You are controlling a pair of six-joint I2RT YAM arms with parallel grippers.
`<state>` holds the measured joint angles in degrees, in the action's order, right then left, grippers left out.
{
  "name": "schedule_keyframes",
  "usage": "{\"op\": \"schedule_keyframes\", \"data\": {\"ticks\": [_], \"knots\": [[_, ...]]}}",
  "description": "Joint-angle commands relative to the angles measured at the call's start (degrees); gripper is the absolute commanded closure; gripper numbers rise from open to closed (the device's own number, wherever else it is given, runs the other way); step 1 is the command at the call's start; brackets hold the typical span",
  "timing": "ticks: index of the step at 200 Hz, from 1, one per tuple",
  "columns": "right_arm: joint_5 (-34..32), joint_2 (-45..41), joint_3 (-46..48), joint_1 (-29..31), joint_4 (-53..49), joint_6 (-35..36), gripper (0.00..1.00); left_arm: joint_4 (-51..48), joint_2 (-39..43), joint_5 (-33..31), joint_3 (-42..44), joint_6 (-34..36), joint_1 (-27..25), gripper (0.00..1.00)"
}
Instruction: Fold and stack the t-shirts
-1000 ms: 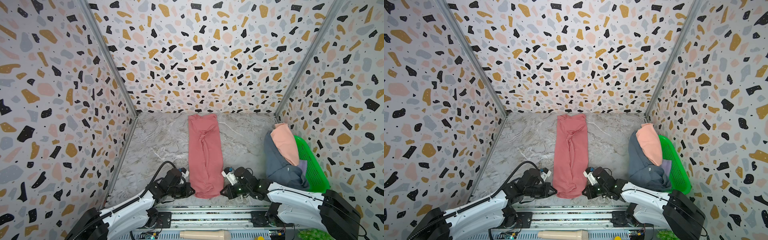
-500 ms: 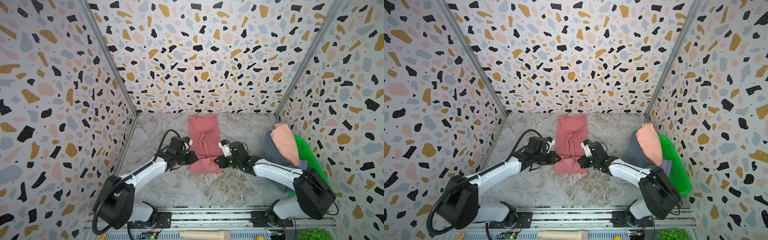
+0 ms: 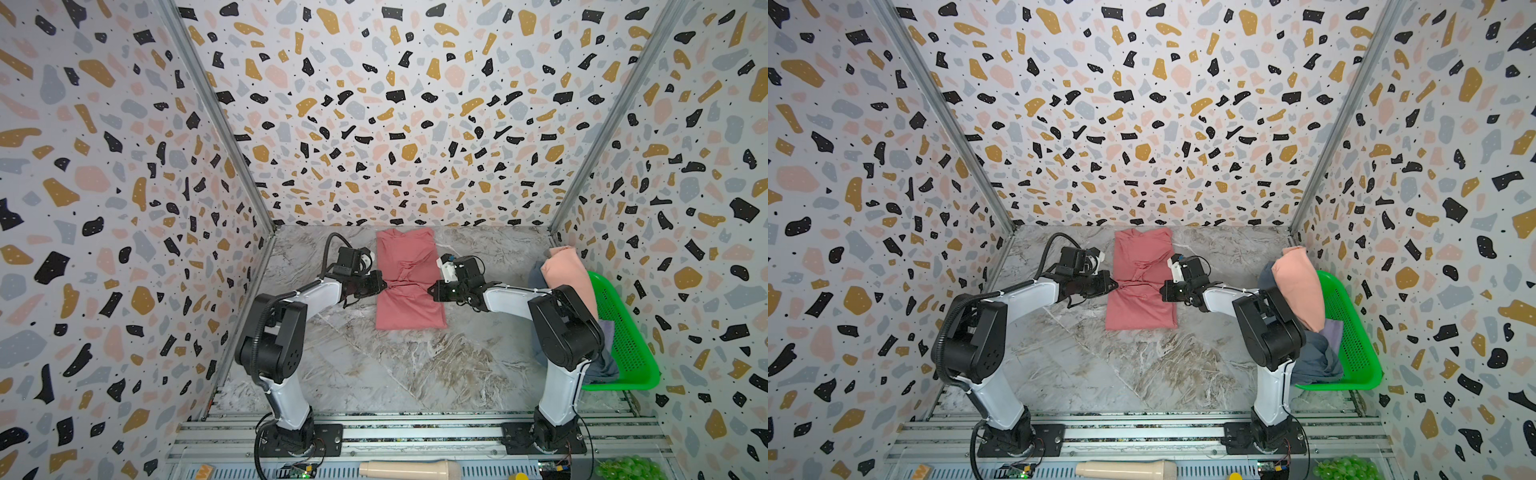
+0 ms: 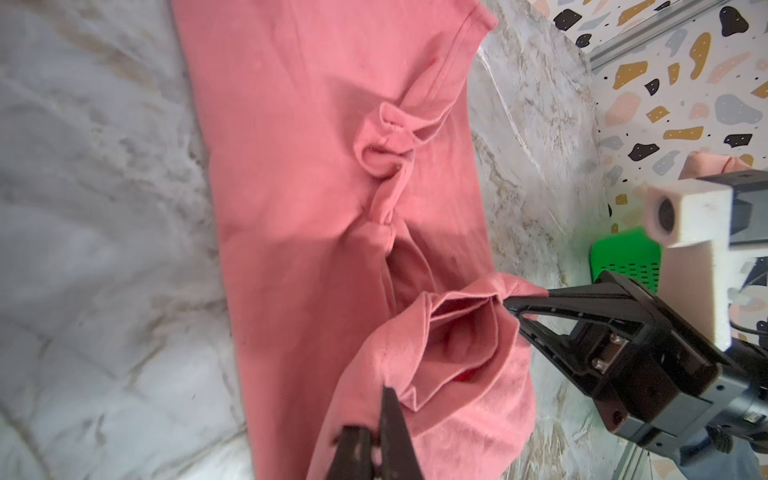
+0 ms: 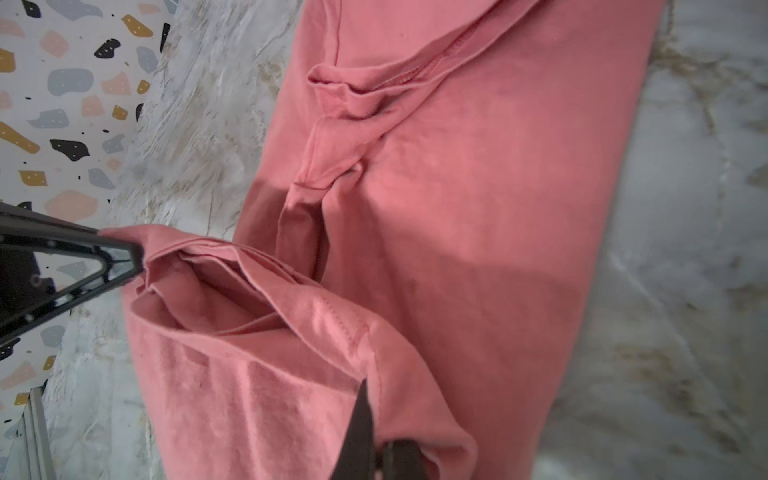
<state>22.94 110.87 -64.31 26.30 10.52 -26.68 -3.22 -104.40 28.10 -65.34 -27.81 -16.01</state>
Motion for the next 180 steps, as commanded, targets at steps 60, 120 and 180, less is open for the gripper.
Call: {"op": "schedule_keyframes", "data": {"ticks": [60, 120, 180], "knots": [[1.1, -12.2, 3.4, -4.4, -6.8, 2.0, 0.37, 0.2, 7.0, -5.4, 1.3, -1.6, 5.6, 0.24], [5.7, -28.5, 25.6, 0.6, -4.9, -5.4, 0.27, -3.1, 24.5, -3.7, 22.8, -3.3, -0.4, 0.25], [8.2, -25.0, 32.1, 1.3, 4.1, -9.9, 0.25, 7.2, 27.8, -2.9, 35.9, -9.3, -2.7, 0.35]]}}
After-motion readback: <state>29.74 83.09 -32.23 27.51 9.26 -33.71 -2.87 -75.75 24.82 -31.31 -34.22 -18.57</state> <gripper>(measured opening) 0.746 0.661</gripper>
